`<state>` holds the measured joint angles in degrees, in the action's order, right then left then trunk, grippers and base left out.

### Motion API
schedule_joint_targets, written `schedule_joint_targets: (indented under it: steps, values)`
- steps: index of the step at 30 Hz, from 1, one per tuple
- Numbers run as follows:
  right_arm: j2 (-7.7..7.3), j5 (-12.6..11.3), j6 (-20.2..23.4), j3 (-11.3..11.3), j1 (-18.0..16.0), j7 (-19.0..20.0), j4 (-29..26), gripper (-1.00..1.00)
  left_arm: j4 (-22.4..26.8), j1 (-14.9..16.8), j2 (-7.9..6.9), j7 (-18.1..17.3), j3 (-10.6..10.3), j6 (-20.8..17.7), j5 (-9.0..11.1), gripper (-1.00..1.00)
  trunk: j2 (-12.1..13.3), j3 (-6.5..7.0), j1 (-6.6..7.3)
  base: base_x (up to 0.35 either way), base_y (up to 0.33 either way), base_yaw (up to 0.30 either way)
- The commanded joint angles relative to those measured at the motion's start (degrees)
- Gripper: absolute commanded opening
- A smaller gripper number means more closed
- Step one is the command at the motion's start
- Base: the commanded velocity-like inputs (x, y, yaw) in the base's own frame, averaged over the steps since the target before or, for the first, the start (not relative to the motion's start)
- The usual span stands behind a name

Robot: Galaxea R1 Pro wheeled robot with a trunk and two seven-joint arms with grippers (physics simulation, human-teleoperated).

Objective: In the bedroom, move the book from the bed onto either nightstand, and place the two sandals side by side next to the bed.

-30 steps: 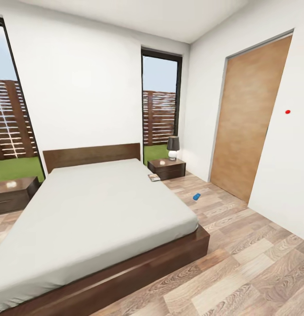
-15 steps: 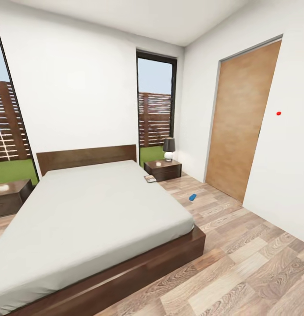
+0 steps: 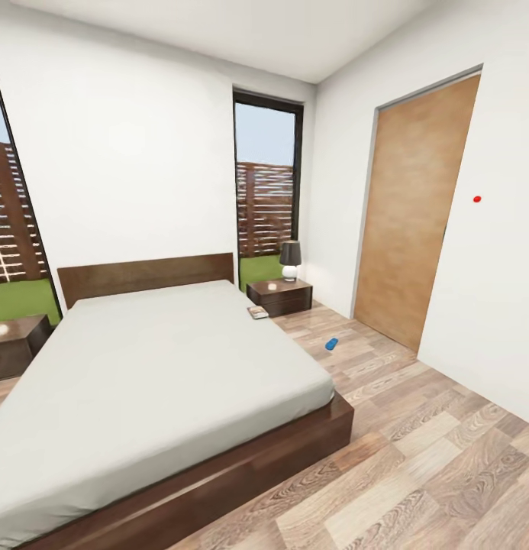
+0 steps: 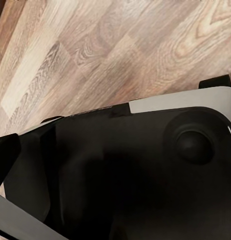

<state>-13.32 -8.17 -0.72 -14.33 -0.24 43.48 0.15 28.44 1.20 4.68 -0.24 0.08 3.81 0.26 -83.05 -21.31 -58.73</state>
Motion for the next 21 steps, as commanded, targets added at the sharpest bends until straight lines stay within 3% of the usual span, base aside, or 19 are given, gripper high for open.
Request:
schedule_joint_targets:
  steps: [1,7,21]
  values:
    - [-0.02,-0.5,-0.1,0.3,0.0,0.2,0.1,1.0,0.0,0.0,0.0,0.0,0.0,0.2,0.1,1.0,0.0,-0.06,0.0,0.0,0.0,-0.006]
    - [-0.03,-0.5,-0.1,0.3,0.0,0.2,0.1,1.0,-0.1,0.1,-0.02,-0.1,0.1,0.1,0.2,1.0,0.0,-0.06,0.0,0.0,0.0,-0.104]
    - [0.03,-0.5,-0.1,0.3,0.0,0.2,0.0,1.0,-0.2,0.1,0.07,-0.1,0.0,0.1,0.1,1.0,0.0,-0.06,0.0,0.0,0.0,-0.264]
